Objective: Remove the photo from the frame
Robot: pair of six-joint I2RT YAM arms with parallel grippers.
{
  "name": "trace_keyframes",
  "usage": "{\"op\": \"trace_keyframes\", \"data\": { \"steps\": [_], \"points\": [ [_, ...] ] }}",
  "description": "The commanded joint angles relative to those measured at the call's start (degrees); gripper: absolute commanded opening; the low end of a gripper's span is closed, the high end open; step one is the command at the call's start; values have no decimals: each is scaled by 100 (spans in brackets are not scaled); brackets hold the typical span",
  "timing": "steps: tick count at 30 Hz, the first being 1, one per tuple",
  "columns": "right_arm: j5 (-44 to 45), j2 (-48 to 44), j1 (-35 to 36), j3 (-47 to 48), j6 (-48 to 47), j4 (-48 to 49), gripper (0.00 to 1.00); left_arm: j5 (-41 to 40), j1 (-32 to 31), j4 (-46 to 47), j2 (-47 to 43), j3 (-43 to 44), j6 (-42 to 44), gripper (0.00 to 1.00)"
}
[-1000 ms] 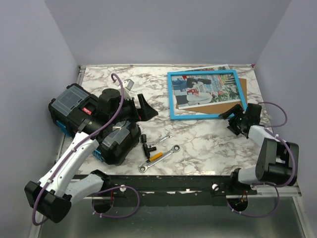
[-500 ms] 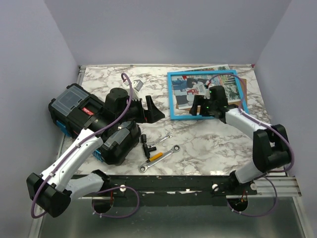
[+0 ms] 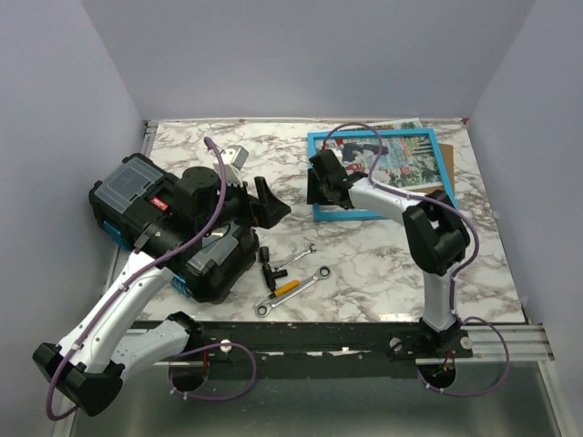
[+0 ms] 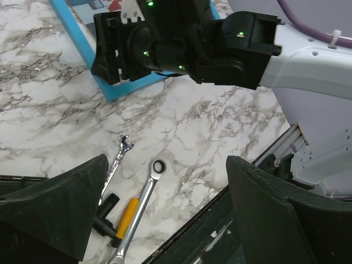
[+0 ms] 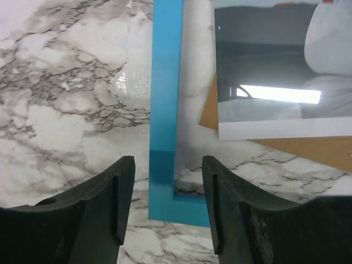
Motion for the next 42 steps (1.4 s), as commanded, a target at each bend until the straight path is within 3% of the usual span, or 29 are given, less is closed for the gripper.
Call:
{"op": "trace_keyframes", "data": {
  "steps": [1,10,18,21,28,35,42],
  "points": [
    [782,562,186,495,434,-412,49,-63,15,-62,-149,-160,140,92],
    [1562,1198,453,1067,242,-728,42,19,16,97,-130,-270,162,92],
    [1854,1060,502,1163,393,-829,12,-103,24,-65,-154,-209,305,92],
    [1966,613,500,1065,467,-851,1,-148,33,-70,-194,-233,307,92],
    [1948,-765,498,574,554,-1145,1,-224,54,-39,-139,-254,248,92],
    [1538,-2641,503,-1030,799,-1610,1,56,120,43,130,-167,-41,92],
    [762,-4765,503,-2462,1346,-2179,1,479,31,198,967,98,-751,91]
  ]
}}
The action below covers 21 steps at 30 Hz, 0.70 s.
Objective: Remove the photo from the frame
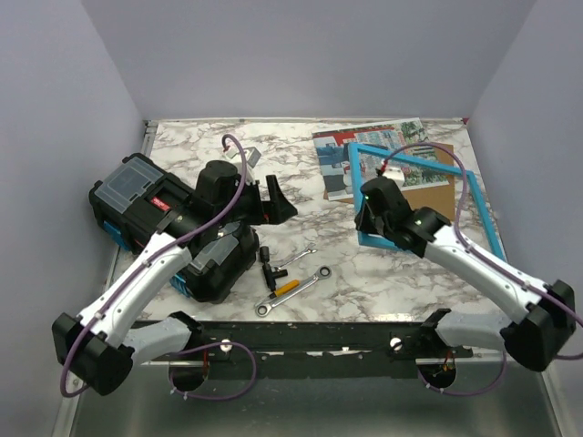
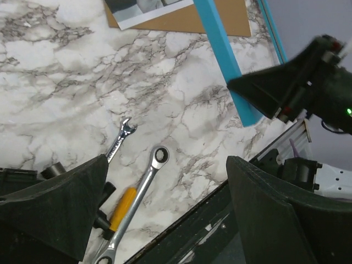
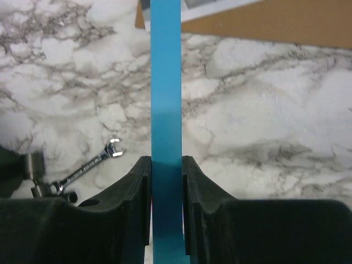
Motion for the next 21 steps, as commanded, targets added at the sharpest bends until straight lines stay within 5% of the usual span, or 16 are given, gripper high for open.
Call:
{"op": "trace_keyframes", "data": {
  "steps": [1,21],
  "points": [
    [-505,-1063,28,-557,458,-652,1,487,-117,152,641,373,-585,91],
    [-1849,-2989,29,-1227,1193,-1737,1,652,-1266,750,2715,1336,-2200,84]
  ]
}}
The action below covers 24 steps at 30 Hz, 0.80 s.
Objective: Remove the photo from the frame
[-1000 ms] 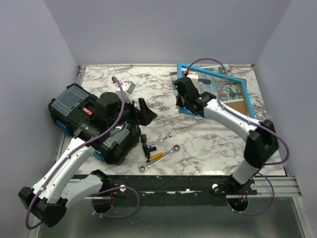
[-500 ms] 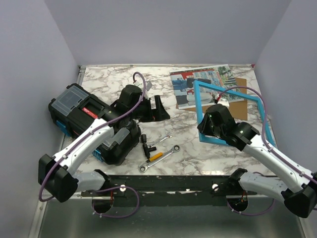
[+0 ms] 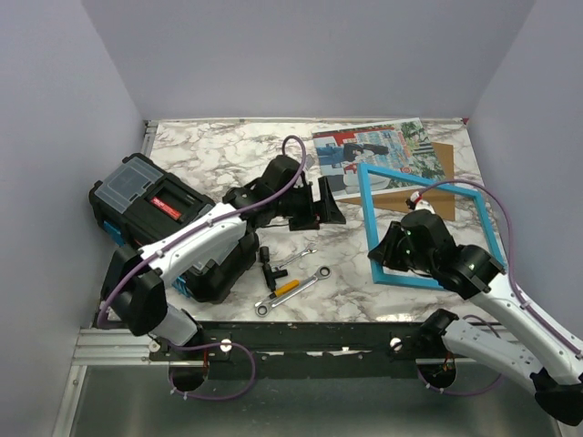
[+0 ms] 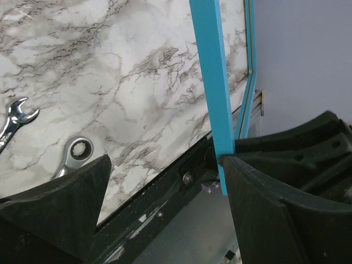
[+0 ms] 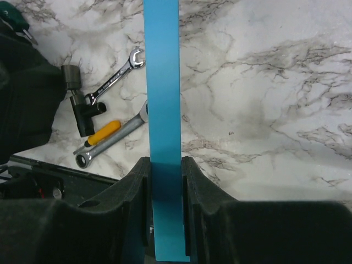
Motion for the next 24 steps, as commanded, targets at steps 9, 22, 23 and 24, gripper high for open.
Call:
{"op": "trace_keyframes", "data": {
  "steps": [9,22,23,24],
  "points": [
    [-479,-707,26,-213,268,-575,1,434,-329,713,1465,1172,-692,73],
    [-1119,-1085,27,-708,331,-597,1,551,-637,1942,1905,792,-765,73],
    [-1169,-1120,25,-753,360,-551,1,533,-641,2021,1898,720,-755,73],
    [-1199,-1149,28,-805,396,-511,1,500,-641,2036,1882,658,-754,73]
  ]
}}
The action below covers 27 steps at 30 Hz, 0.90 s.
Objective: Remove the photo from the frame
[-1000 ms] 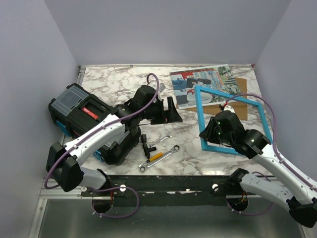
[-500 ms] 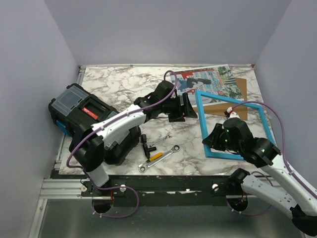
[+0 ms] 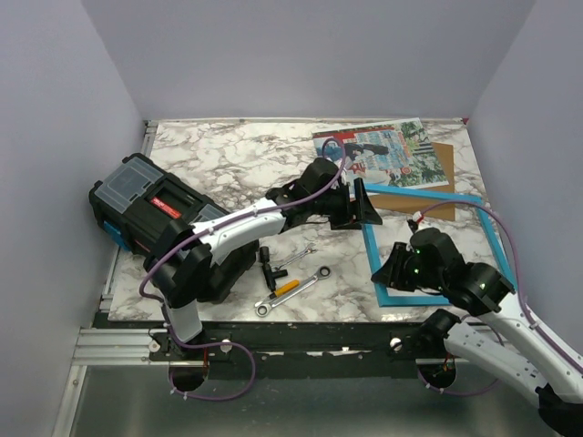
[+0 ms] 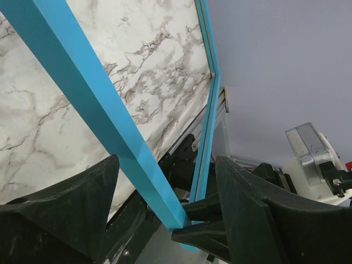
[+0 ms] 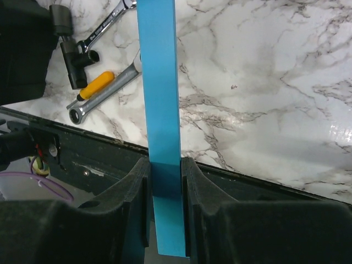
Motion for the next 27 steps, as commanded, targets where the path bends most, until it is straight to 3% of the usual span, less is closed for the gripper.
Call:
{"op": "trace_keyframes", "data": {
  "steps": [1,12,27],
  "points": [
    [-380,-180,10,-235,377,55,1,24,-42,471,48,-332,0,73],
    [-743,-86,13,-1193,766,514,3,-325,-42,466,-636,-1206,419,84],
    [-687,1476,13,-1693,736,1918,13,-775,-36,-375,-1471,-955,1318,85]
  ]
}}
